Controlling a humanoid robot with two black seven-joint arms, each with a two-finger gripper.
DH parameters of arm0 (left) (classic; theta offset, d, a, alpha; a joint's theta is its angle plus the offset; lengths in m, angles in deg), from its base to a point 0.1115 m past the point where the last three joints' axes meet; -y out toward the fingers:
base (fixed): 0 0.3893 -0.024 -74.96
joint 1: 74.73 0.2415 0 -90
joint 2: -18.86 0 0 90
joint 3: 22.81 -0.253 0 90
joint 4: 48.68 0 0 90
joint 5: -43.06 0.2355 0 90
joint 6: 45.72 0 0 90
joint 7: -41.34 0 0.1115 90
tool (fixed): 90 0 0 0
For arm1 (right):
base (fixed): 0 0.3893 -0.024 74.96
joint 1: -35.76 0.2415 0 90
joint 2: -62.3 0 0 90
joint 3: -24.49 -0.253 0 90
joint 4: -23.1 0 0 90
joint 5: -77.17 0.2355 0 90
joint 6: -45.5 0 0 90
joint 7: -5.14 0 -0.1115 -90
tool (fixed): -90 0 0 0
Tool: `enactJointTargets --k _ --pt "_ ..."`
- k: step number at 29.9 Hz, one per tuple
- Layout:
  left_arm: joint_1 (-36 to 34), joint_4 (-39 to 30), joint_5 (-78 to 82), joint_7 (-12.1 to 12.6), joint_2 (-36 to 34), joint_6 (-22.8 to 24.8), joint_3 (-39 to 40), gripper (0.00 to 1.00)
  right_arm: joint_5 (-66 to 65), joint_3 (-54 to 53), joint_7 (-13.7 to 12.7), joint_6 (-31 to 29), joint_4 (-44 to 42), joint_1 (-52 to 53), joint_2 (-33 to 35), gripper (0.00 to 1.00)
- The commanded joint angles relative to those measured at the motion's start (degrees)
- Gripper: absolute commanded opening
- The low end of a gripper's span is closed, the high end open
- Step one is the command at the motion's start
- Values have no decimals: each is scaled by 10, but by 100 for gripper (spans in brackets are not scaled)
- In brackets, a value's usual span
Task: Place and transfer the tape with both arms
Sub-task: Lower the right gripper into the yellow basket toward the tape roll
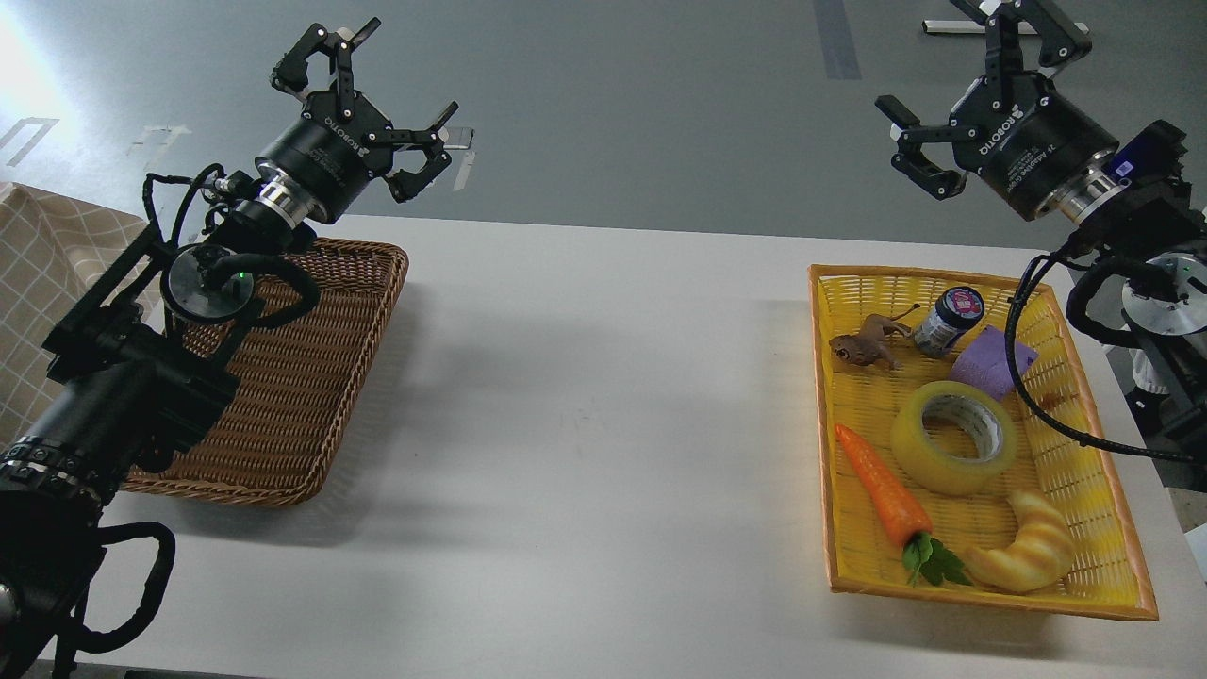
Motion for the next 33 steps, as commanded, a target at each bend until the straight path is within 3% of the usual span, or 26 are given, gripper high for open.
enactJointTargets --k 1,8,14,23,33 --pt "0 0 0 0 0 0 -1 98 -63 28 -1 0 3 19 20 100" --pt "-1 -5 0 0 -1 0 -2 98 -131 104 -1 0 17 49 57 100" --pt "-1 -6 0 0 -3 0 -2 98 -207 171 -1 0 81 56 117 100" --pt "0 -6 0 0 -1 0 -2 98 -325 176 -1 0 100 49 161 100" --pt "-1 -6 0 0 -2 0 -1 98 -374 177 -6 0 160 10 236 100"
